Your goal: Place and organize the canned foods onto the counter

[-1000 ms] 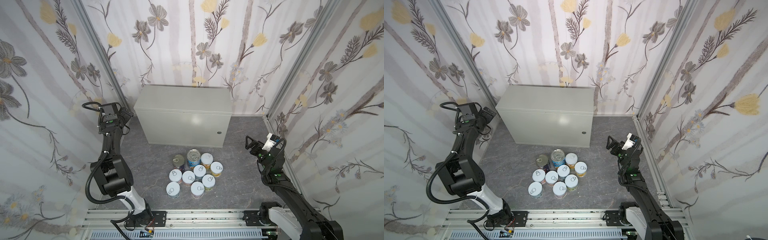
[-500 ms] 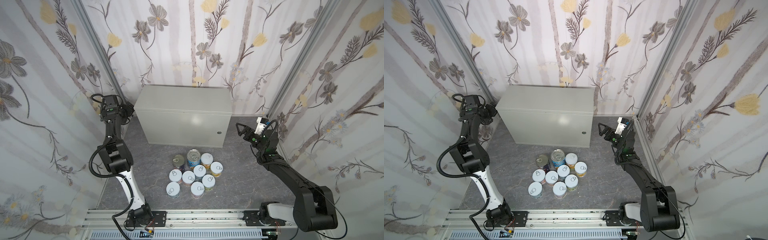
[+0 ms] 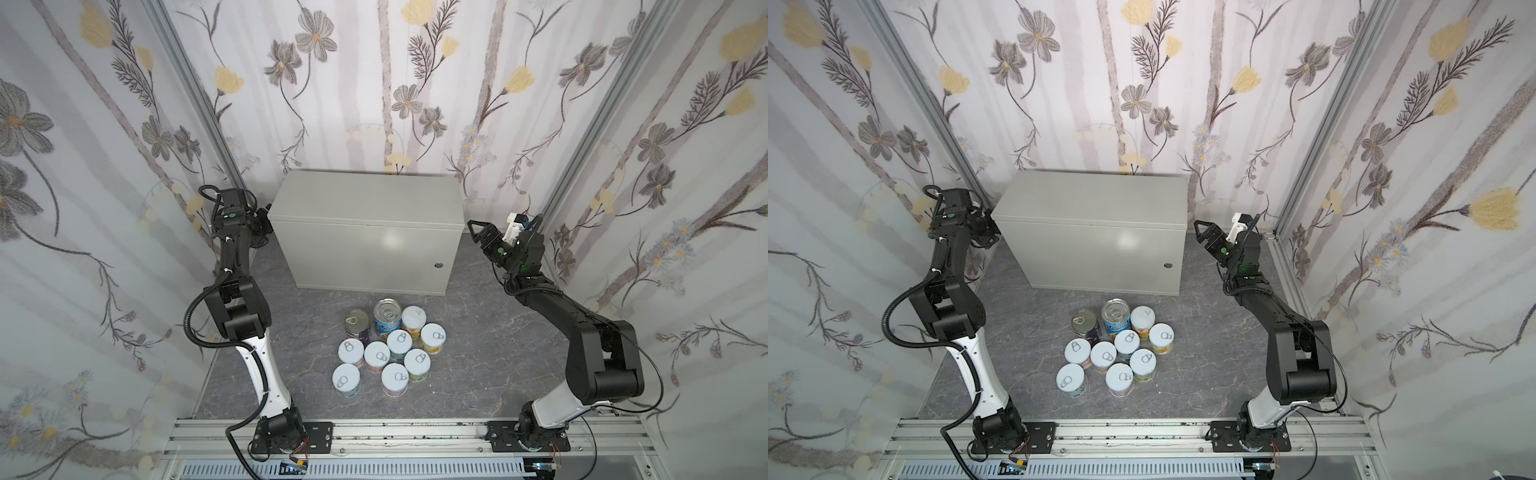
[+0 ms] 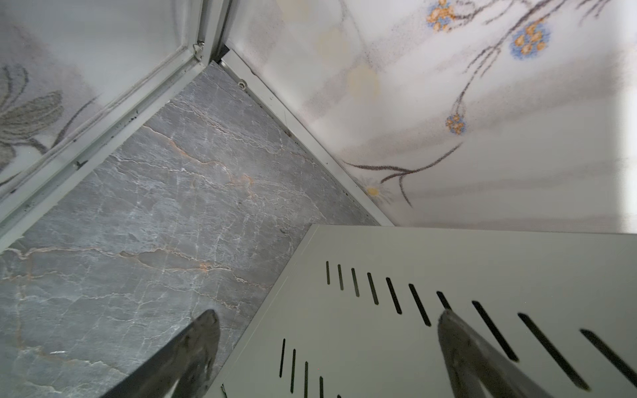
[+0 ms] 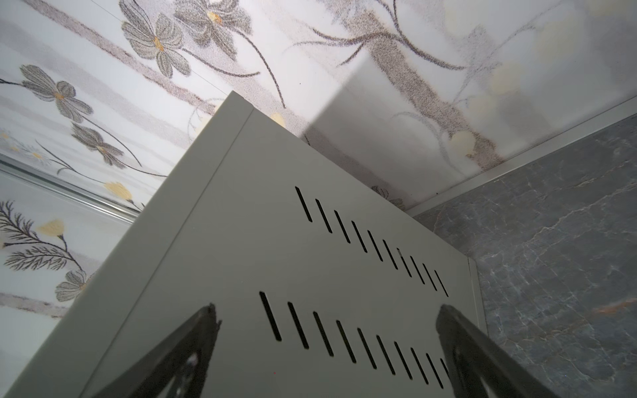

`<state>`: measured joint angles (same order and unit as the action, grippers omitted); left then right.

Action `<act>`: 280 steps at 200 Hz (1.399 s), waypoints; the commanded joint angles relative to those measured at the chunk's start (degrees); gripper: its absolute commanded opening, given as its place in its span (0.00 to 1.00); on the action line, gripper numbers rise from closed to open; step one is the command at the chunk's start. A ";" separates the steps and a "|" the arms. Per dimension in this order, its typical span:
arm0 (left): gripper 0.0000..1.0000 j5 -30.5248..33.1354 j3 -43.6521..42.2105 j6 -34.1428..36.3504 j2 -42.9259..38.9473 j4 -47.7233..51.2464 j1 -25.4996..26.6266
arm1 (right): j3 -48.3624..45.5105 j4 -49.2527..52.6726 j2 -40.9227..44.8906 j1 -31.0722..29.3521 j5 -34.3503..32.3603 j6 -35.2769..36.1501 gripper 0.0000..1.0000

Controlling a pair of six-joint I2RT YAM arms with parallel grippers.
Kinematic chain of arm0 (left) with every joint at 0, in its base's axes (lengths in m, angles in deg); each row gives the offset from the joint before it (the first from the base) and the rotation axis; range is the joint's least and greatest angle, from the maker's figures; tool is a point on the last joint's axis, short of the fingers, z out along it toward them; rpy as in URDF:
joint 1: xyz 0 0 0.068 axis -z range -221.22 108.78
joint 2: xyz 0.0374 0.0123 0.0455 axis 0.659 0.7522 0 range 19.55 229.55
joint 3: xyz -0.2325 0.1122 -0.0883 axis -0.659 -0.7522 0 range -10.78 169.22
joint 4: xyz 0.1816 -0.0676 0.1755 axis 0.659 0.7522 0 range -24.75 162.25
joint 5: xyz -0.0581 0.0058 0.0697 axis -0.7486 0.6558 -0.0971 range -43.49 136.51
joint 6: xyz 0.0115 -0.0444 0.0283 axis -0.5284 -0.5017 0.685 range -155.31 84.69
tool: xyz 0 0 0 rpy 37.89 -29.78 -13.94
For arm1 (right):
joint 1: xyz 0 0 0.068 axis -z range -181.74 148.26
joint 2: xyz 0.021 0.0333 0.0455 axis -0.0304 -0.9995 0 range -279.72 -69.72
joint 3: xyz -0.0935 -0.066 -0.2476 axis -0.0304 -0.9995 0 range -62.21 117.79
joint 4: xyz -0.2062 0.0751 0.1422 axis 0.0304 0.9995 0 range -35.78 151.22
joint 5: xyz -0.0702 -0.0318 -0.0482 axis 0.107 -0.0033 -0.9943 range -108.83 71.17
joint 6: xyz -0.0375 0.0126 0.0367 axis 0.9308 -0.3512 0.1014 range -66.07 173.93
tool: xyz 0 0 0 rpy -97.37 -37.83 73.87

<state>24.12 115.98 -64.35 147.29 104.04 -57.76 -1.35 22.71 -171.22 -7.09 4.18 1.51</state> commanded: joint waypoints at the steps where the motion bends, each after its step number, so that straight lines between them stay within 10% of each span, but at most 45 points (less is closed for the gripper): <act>1: 1.00 -0.36 -1.00 3.14 -1.67 2.58 1.29 | 3.28 -3.27 -2.89 -0.42 2.75 -4.32 1.00; 150: 1.00 -0.93 -27.27 2.03 -19.60 -8.75 7.38 | 0.95 -1.06 -0.61 2.21 7.85 -0.24 1.00; 280: 1.00 1.83 -33.93 2.31 -24.83 -10.11 16.10 | -4.48 11.86 9.58 3.98 6.35 12.67 1.00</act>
<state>41.80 83.48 -65.47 124.36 90.11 -47.37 -5.00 31.60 -162.69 -2.15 -1.77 7.69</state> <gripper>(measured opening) 0.996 0.995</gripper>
